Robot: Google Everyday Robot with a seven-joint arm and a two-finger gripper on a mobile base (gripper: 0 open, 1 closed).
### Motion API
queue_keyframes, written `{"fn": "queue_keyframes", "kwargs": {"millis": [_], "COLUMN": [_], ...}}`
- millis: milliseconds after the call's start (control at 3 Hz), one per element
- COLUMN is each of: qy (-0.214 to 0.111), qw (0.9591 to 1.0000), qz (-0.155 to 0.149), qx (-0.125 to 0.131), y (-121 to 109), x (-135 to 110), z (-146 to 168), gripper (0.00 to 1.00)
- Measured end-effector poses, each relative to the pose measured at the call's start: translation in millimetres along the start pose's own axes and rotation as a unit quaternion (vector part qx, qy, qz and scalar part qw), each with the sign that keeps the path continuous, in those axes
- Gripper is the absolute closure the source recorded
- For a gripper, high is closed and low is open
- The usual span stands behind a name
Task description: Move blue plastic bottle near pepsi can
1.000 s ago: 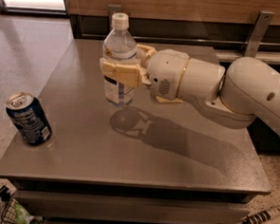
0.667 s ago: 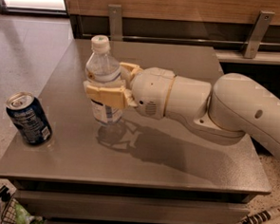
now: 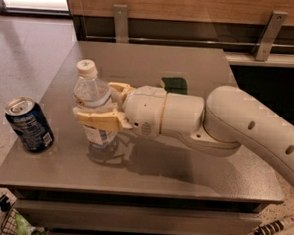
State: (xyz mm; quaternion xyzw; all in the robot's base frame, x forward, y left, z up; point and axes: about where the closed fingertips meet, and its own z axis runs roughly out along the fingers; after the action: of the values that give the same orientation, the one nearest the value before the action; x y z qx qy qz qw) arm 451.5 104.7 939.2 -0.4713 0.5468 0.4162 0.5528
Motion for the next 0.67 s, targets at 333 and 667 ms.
{"fn": "queue_keyframes", "kwargs": {"millis": [333,667], "qy": [-0.015,-0.028], "qw": [0.9986,0.9958], "qz": [0.007,0.012], "qx": [-0.05,-0.086], "y": [6,10], "x": [15,24], "z": [14,26], "gripper": [1.0,1.0]}}
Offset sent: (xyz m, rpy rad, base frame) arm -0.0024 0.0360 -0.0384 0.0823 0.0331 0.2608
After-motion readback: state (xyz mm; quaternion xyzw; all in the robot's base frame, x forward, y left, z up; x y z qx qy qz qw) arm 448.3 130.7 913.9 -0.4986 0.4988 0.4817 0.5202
